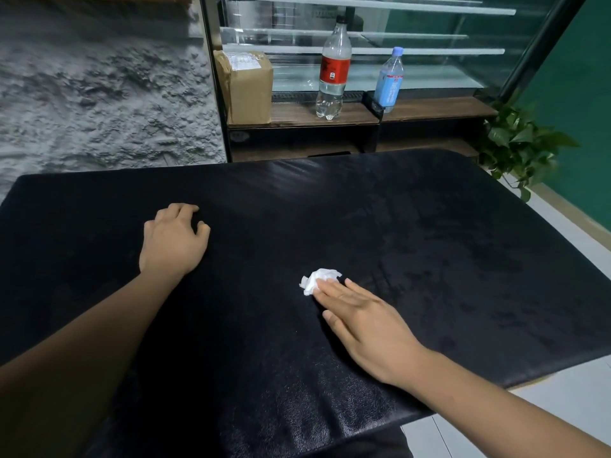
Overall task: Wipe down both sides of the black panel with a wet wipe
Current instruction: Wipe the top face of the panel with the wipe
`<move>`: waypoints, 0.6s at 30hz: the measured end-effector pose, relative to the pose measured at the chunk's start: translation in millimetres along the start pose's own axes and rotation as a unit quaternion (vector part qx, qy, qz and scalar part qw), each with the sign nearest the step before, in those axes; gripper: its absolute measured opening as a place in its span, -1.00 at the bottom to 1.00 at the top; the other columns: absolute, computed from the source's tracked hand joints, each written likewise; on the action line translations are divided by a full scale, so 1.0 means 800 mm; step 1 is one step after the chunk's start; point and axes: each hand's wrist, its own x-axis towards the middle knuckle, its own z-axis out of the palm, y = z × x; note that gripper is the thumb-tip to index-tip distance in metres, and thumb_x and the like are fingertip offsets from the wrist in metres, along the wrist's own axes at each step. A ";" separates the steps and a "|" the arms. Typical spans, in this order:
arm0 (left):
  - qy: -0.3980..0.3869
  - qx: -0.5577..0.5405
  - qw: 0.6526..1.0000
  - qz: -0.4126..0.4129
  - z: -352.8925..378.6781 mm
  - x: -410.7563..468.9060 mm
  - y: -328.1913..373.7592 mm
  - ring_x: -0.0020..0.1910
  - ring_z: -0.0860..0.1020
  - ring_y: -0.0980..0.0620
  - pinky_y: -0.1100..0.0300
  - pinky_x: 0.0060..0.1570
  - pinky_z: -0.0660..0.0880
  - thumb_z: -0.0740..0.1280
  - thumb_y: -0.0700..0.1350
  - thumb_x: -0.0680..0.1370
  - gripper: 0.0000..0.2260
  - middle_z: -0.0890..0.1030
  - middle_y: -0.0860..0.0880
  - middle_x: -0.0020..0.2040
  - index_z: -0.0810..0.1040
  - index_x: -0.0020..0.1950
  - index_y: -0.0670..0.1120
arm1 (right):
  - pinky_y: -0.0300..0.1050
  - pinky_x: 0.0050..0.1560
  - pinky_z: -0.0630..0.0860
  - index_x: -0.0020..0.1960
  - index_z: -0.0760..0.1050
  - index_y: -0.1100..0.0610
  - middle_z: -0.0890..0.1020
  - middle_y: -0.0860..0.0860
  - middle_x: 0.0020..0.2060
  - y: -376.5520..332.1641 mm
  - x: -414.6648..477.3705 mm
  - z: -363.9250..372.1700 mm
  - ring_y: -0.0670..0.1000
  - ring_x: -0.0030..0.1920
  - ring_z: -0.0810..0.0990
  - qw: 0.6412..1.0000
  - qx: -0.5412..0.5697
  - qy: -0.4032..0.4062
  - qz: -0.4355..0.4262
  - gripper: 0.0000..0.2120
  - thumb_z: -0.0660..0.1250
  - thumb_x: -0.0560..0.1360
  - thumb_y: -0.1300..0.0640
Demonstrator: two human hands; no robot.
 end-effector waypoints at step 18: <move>-0.004 -0.003 1.000 -0.002 -0.001 0.000 -0.001 0.42 0.42 -0.11 -0.15 0.40 0.34 0.09 0.15 0.66 -0.54 0.49 -0.02 0.44 0.47 0.47 -0.01 | -0.14 0.65 0.06 0.61 0.35 -0.09 0.30 -0.21 0.59 0.063 -0.017 -0.037 -0.36 0.58 0.11 0.994 0.008 0.030 0.100 -0.57 0.05 0.77 -0.05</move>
